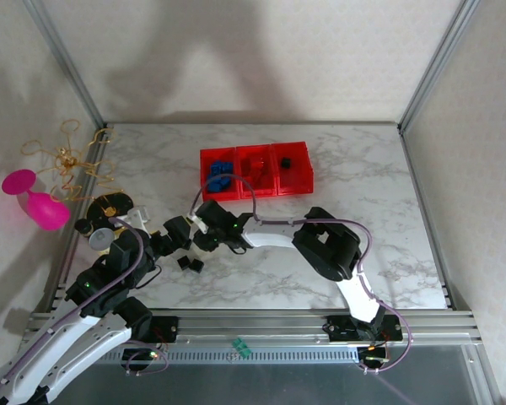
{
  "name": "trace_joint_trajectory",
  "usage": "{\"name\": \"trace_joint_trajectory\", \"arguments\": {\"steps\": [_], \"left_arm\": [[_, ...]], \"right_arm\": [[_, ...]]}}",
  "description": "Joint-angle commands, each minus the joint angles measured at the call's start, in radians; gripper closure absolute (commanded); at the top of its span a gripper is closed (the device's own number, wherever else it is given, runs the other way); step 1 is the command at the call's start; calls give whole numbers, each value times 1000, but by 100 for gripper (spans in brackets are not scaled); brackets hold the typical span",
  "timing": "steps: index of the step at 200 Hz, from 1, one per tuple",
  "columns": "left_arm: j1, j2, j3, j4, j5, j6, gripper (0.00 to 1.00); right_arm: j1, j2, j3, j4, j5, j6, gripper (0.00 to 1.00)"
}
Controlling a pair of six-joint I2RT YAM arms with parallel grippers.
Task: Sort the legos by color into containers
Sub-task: Pick up the lego from the center of the table.
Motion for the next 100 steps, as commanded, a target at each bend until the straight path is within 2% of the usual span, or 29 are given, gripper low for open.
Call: {"name": "trace_joint_trajectory", "arguments": {"steps": [1,40,72,100], "left_arm": [[11,9,10,38,16,5,0],[11,81,-4,134,83,24,0],[11,169,2,225,142,54,0],[9,251,12,296,186,73,0]], "right_arm": [[-37,-134,-51,12,-18,69,67],[-144,-297,-154,-41,18,175,68],[-272,-430,-217,-91,139,240,67],[-407,-464,-198,-145,208,273,66]]}}
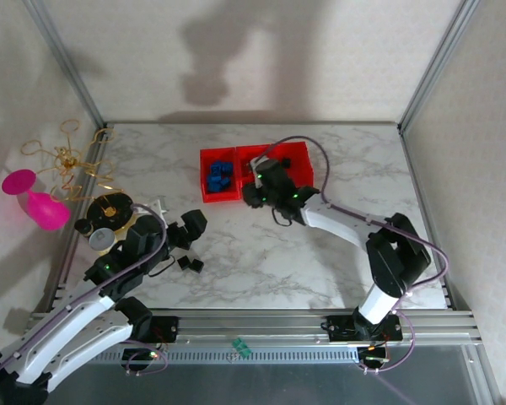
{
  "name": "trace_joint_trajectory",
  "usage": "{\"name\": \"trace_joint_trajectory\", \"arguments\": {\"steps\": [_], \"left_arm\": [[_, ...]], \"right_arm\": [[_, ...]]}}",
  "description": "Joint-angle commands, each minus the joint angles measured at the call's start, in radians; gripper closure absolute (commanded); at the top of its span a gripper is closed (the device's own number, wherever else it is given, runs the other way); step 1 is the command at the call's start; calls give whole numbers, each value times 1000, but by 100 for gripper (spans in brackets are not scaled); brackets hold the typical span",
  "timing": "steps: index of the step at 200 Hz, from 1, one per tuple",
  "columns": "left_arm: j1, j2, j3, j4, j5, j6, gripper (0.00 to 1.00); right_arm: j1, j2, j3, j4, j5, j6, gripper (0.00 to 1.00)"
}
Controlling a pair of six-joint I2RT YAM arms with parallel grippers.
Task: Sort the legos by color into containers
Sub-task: Place the lego in the container.
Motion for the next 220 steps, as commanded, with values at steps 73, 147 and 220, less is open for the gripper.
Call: {"name": "trace_joint_trajectory", "arguments": {"steps": [73,147,220], "left_arm": [[6,179,36,226,111,45,0],[6,192,41,200,86,70,0],[6,110,41,114,46,57,0]], "right_arm": [[-266,182,200,-69,180,15,66],[-299,353,395,-110,193,-18,53],[-195,180,263,-129,111,25,42]]}}
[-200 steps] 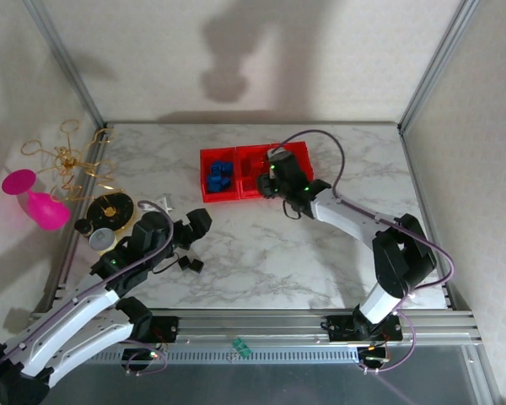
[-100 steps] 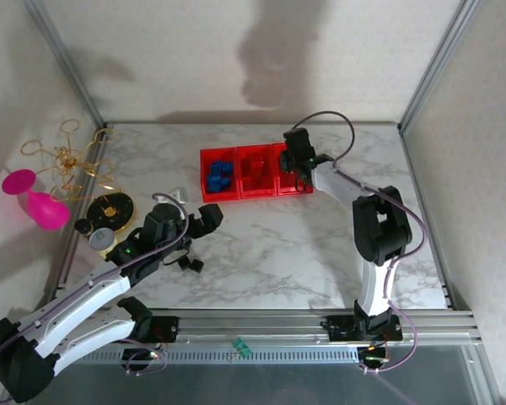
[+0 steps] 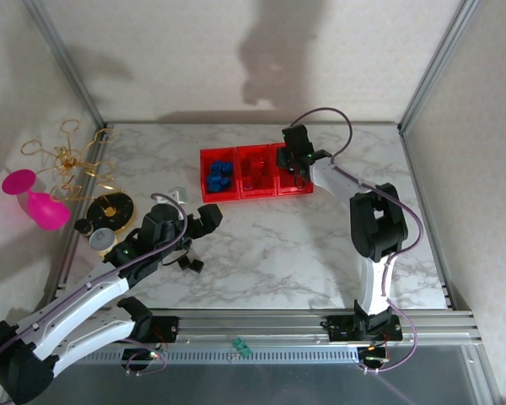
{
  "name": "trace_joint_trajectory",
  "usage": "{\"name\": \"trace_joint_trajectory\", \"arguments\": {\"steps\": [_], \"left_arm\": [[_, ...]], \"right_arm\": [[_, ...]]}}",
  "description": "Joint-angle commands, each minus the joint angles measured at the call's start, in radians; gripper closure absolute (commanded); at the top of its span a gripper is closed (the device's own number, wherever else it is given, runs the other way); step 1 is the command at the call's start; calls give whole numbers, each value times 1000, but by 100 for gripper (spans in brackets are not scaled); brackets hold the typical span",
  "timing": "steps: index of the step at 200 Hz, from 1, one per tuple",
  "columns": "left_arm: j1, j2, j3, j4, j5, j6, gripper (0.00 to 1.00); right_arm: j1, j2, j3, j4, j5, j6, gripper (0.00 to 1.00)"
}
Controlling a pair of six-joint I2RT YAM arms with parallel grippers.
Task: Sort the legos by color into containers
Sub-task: Place the lego in the container, then pick up the lego from the middle-left of the table.
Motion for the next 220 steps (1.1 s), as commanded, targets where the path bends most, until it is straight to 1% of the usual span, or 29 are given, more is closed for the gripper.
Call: {"name": "trace_joint_trajectory", "arguments": {"steps": [1,27,33,41,59,90,103,125,150,173,206,220], "left_arm": [[6,-58,28,-63,-43,4,0],[6,-132,28,-150,-82,-12,0],[6,-150,29,-174,-91,-15,0],[7,-173,29,-201,-102,-22,0],[7,-223,34,-262,-128,-36,0],[7,-300,45,-350,-168,-72,0],[7,-330,49,-378,-179,-90,0],[7,-365,72,-426,-190,-104,0],[7,-381,100,-477,-217,-103,0],[7,-390,108,-494,-225,-107,0],[7,-409,103,-500,-241,-116,0],[7,-417,103,-503,-249,-118,0]], "right_arm": [[76,-113,-60,-20,-43,27,42],[189,-184,-161,15,-88,35,38],[209,-196,-188,36,-114,32,37],[262,-205,-217,63,-153,30,36],[340,-195,-247,96,-217,52,33],[469,-135,-263,177,-268,91,29],[522,-84,-235,194,-273,92,28],[574,3,-170,198,-289,74,26],[639,95,-77,175,-254,16,24],[664,173,8,127,-212,-8,23],[683,251,91,84,-178,-41,22],[696,278,124,63,-141,-69,22]]}}
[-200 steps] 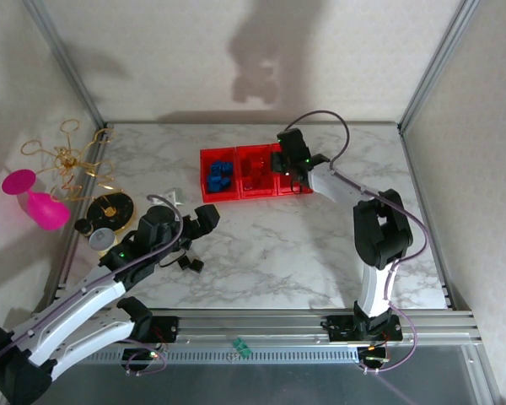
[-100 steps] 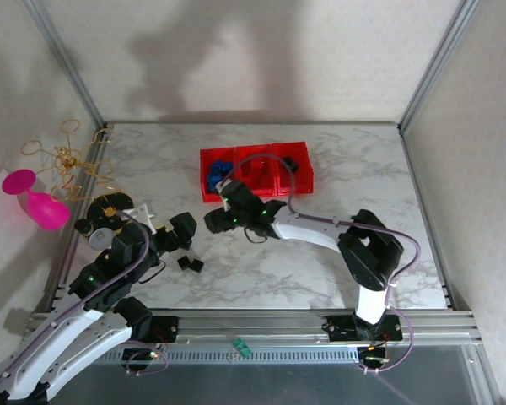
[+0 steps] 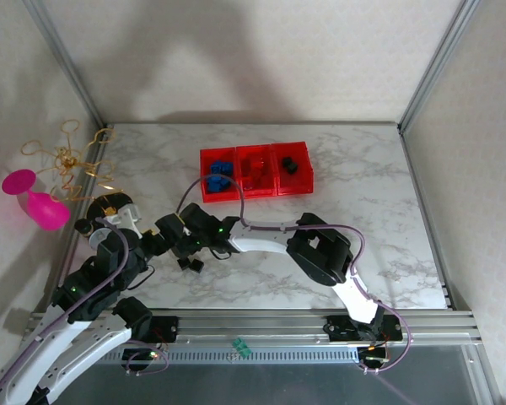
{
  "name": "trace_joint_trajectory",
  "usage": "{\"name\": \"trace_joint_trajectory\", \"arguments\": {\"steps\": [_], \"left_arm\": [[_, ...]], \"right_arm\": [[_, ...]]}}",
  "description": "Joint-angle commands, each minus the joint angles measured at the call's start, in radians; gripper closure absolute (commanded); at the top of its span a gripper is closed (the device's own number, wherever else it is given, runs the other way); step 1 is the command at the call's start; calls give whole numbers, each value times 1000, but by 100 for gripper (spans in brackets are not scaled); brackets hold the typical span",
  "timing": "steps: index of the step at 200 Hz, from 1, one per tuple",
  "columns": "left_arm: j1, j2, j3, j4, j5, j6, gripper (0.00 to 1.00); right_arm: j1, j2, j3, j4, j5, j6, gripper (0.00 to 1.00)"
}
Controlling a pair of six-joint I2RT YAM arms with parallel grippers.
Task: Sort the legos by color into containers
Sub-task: Pick up the lego from the middle-left of the table.
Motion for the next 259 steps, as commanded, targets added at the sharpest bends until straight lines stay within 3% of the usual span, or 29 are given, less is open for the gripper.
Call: {"name": "trace_joint_trajectory", "arguments": {"steps": [1,58,93,152,201,259], "left_arm": [[7,-22,20,-37,-39,-12,0],[7,-32,19,-39,-52,-13,0],[7,-30,16,-30,-50,-9,0],[7,-29,5,-11,-41,-10,1],[8,-14,8,25,-14,1,0],[7,98,-13,186,99,42,0]], "right_arm": [[21,56,69,-66,73,-60,22],[30,138,159,-138,140,-87,28],[30,125,125,-145,190,-72,41],[22,84,104,-122,169,-56,64],[-28,-77,-13,-81,129,23,69],[-209,-354,-245,-100,257,145,68]]}}
